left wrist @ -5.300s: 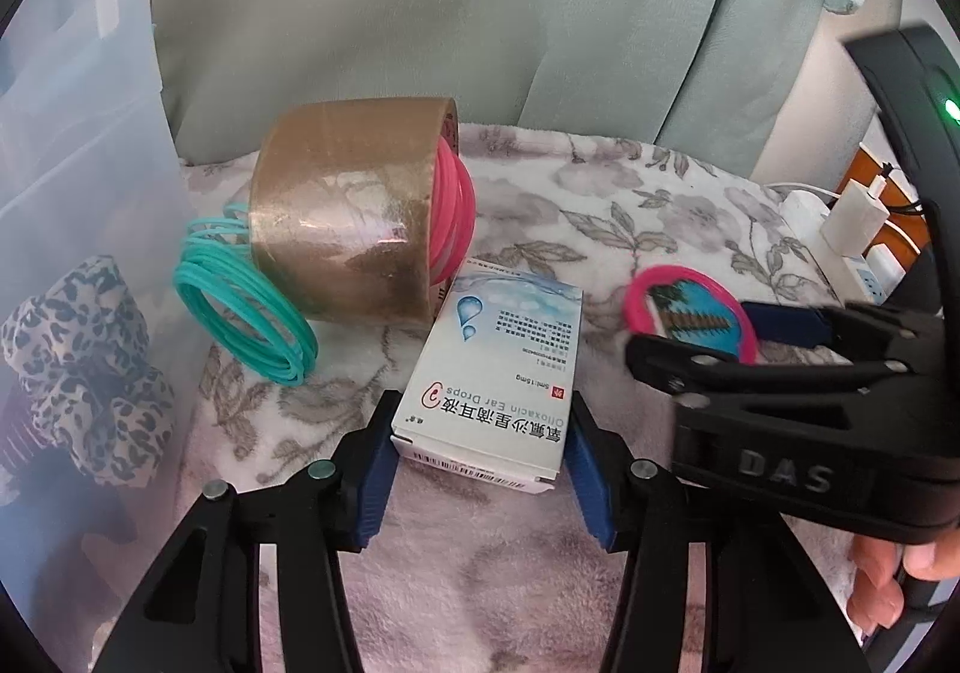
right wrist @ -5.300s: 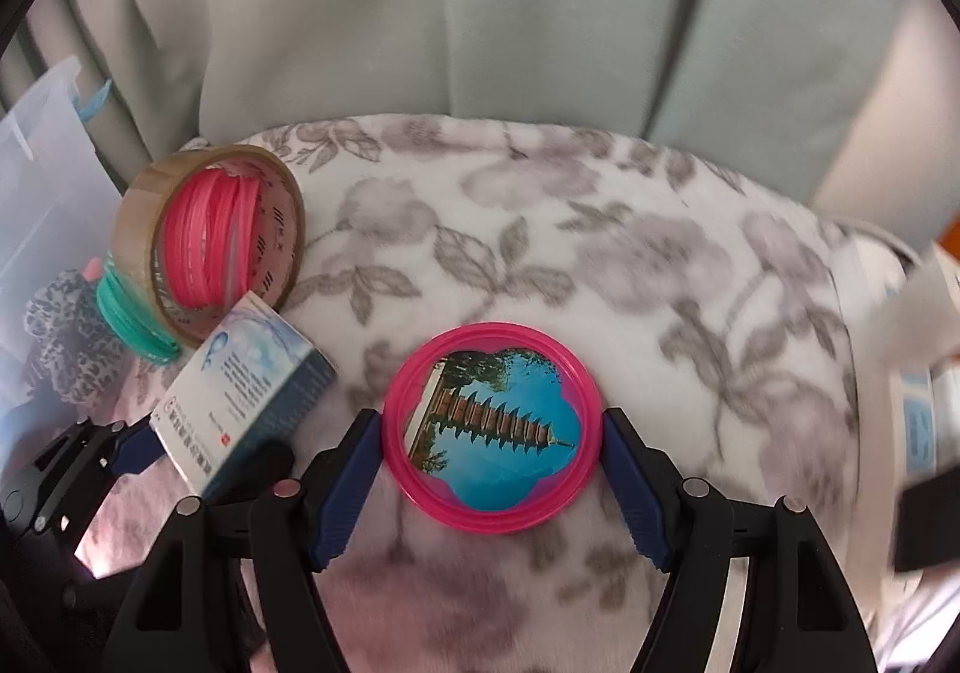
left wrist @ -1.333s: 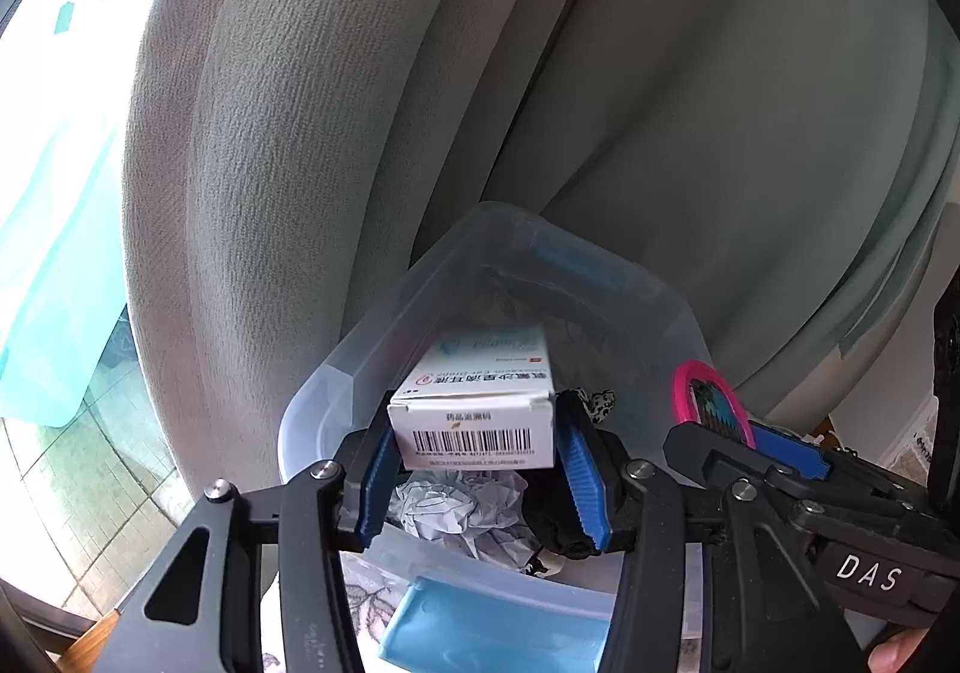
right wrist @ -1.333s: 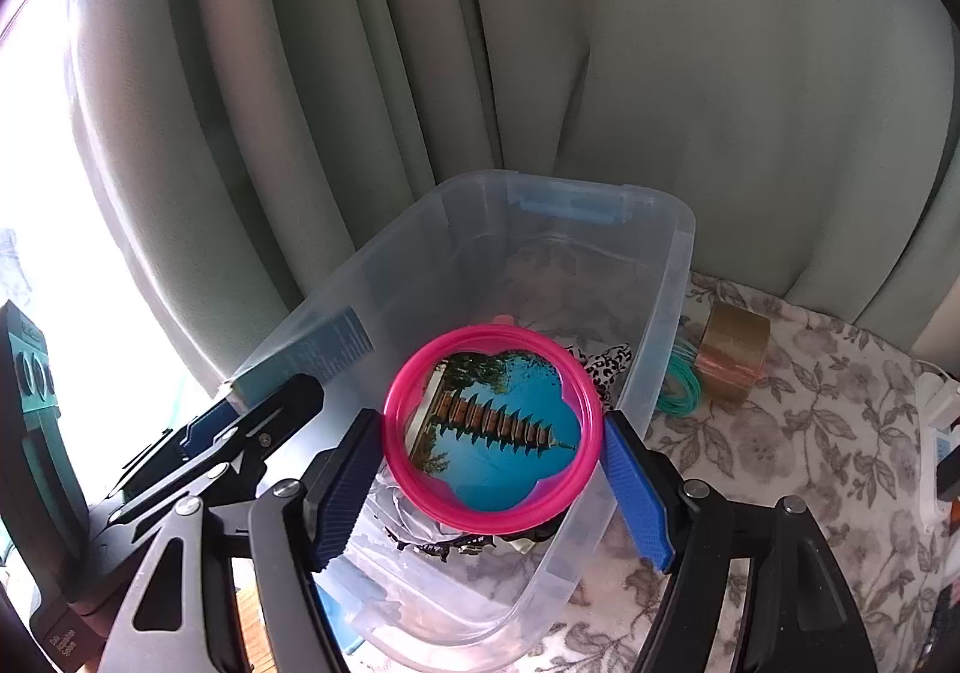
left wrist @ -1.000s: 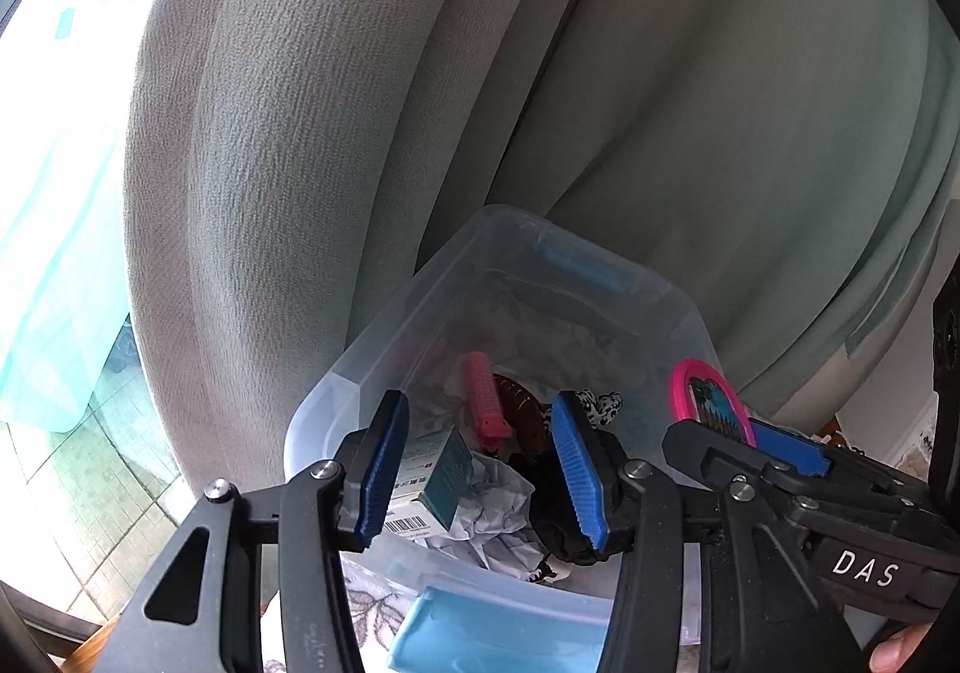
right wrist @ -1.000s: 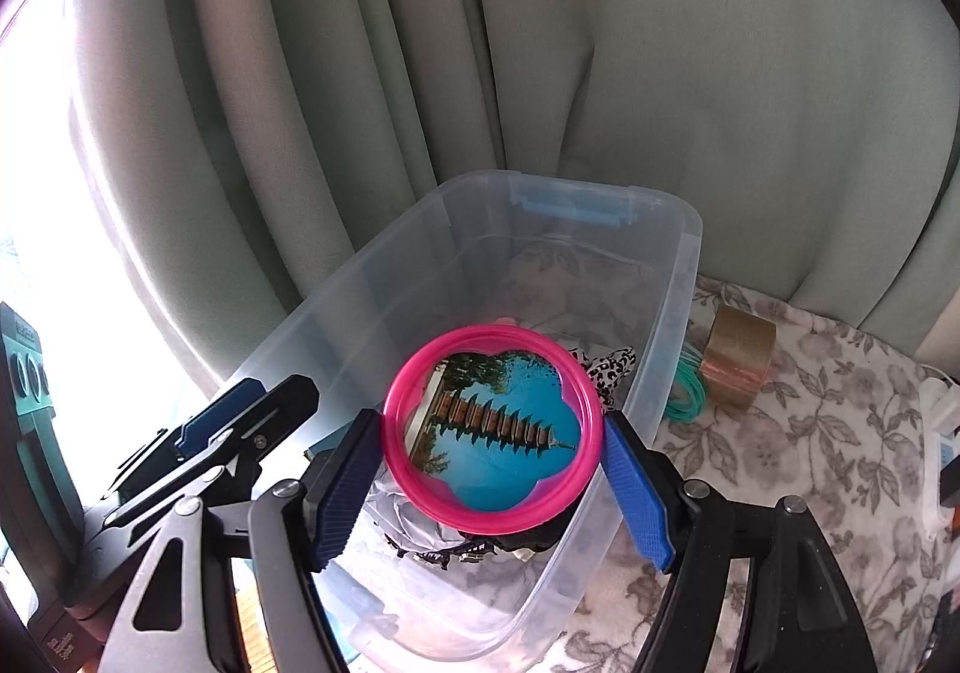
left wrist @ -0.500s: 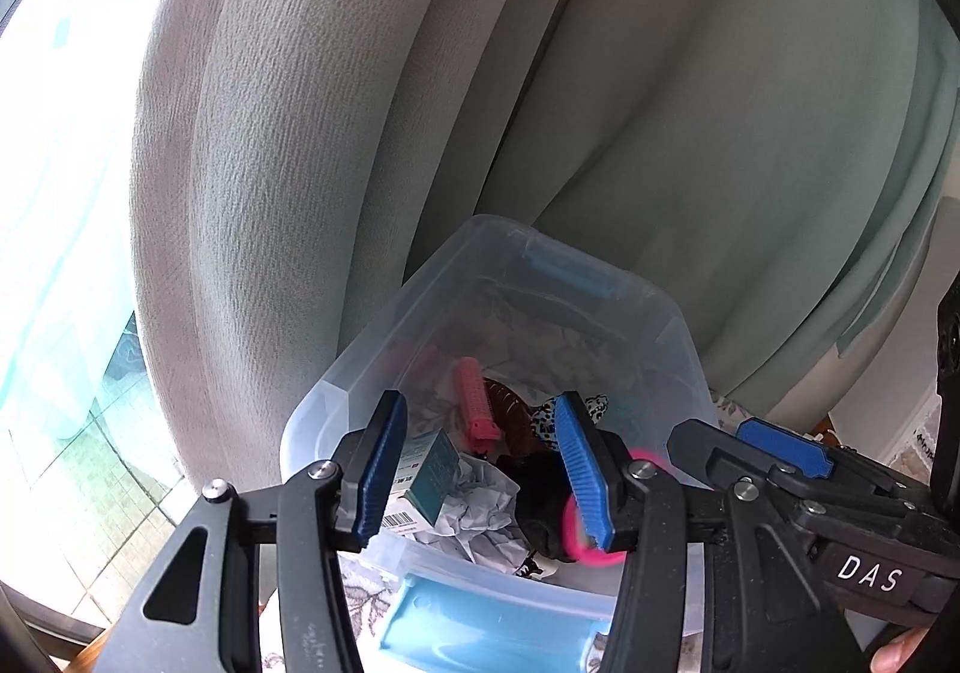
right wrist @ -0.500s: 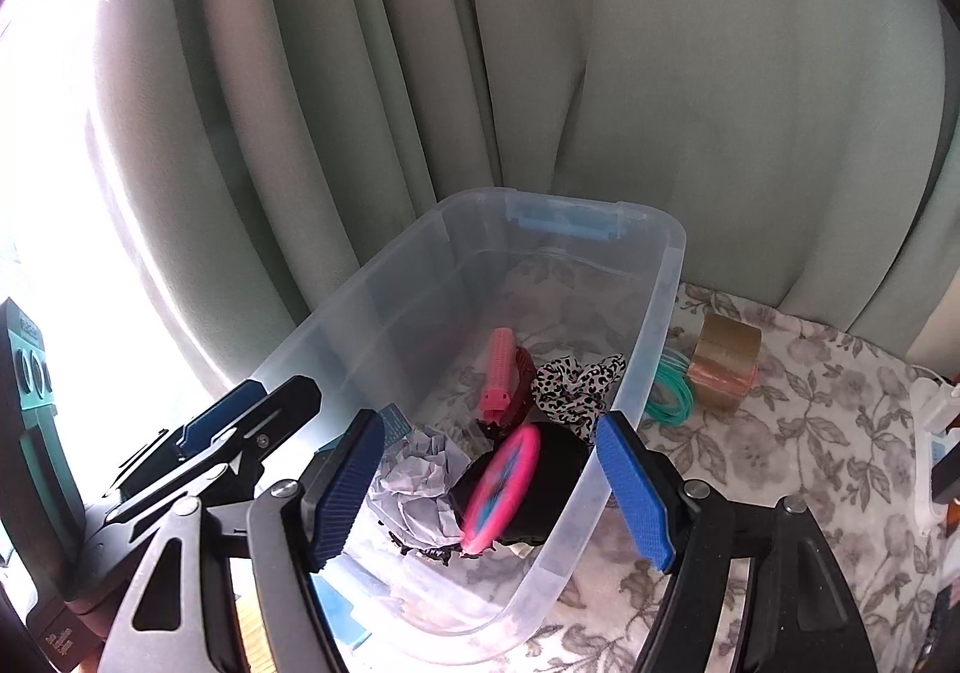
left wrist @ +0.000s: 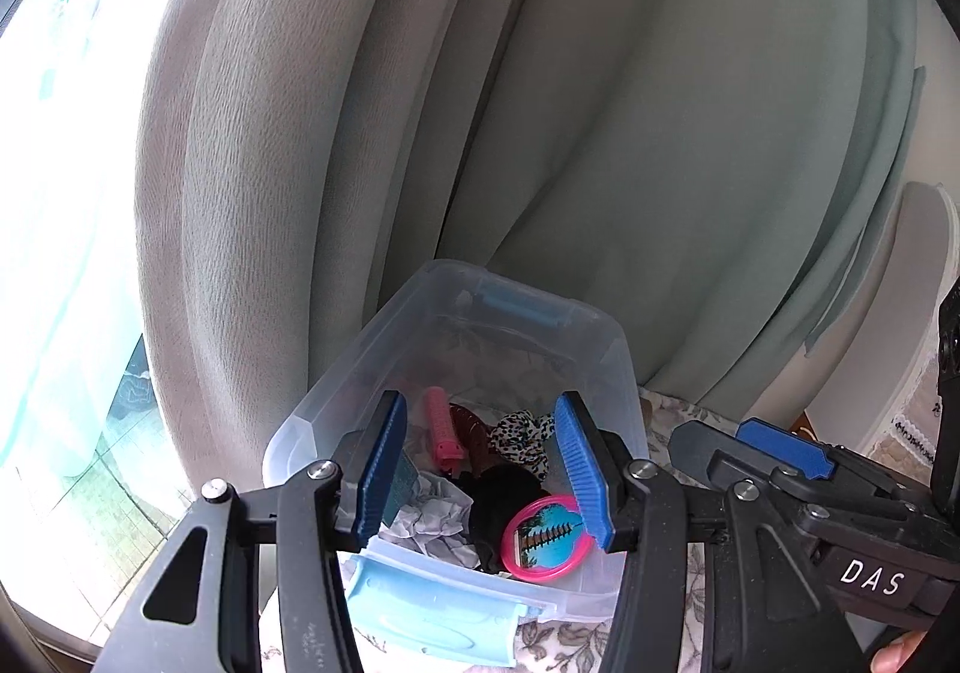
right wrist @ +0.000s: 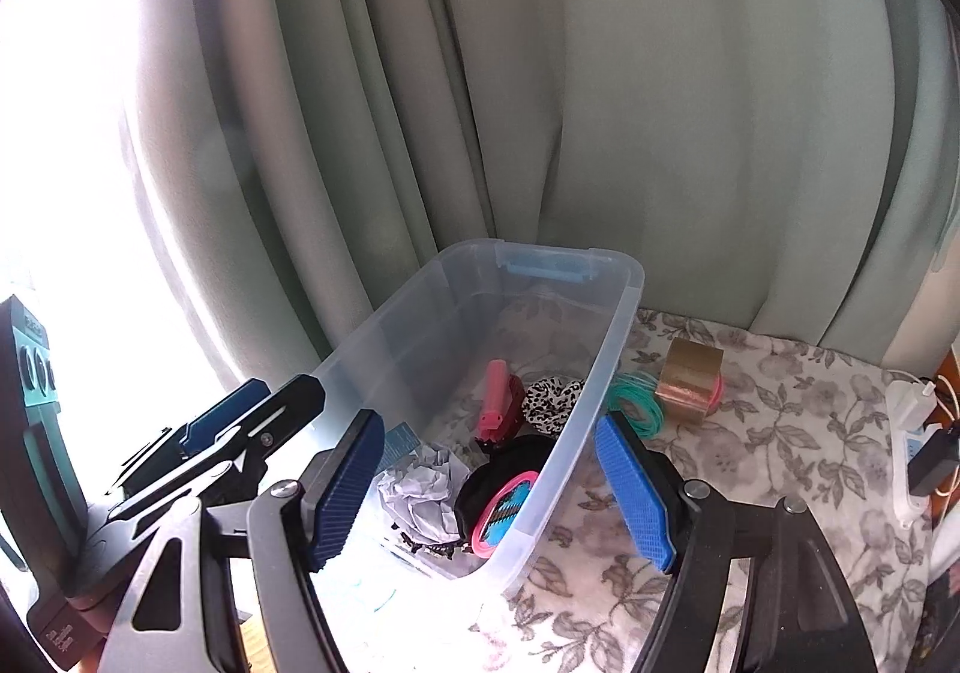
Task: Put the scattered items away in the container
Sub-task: 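Move both tools back toward the brown tape roll and hair ties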
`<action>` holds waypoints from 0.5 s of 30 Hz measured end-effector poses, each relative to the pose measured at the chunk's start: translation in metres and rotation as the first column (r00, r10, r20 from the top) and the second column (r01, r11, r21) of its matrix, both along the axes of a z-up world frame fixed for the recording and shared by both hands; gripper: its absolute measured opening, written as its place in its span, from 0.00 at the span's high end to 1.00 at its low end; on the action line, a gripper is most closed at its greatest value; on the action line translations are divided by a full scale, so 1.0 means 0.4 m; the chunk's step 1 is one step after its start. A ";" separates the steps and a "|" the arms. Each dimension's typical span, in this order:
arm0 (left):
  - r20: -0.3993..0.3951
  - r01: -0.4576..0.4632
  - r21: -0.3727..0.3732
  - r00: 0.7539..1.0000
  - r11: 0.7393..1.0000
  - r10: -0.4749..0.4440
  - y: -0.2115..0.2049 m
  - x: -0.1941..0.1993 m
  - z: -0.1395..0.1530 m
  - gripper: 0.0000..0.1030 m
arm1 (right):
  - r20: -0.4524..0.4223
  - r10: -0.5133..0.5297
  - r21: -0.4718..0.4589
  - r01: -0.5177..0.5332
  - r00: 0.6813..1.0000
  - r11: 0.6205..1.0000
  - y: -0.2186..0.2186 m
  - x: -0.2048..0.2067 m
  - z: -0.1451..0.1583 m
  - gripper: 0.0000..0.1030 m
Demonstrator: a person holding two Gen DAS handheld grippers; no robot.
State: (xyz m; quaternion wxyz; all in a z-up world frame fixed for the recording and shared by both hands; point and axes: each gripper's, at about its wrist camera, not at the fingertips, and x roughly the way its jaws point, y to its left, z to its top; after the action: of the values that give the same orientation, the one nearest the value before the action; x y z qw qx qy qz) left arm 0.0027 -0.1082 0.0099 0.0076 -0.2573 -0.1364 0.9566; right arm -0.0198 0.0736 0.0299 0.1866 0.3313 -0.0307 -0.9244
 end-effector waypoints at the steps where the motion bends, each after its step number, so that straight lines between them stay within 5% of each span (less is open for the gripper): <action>1: -0.004 0.002 -0.005 1.000 1.000 -0.002 0.006 0.005 0.007 0.49 | -0.004 -0.002 -0.004 0.002 1.000 1.000 0.007 0.004 0.005 0.26; 15: -0.044 0.053 -0.086 0.997 0.995 -0.057 0.118 0.059 0.073 0.48 | -0.060 -0.053 -0.090 0.048 0.997 0.995 0.128 0.073 0.054 0.26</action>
State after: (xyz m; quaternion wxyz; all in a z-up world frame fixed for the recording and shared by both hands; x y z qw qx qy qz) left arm 0.0264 -0.0611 0.0391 0.0261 -0.2388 -0.0885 0.9667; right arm 0.0093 0.1248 0.0516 0.1786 0.2926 -0.0742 -0.9365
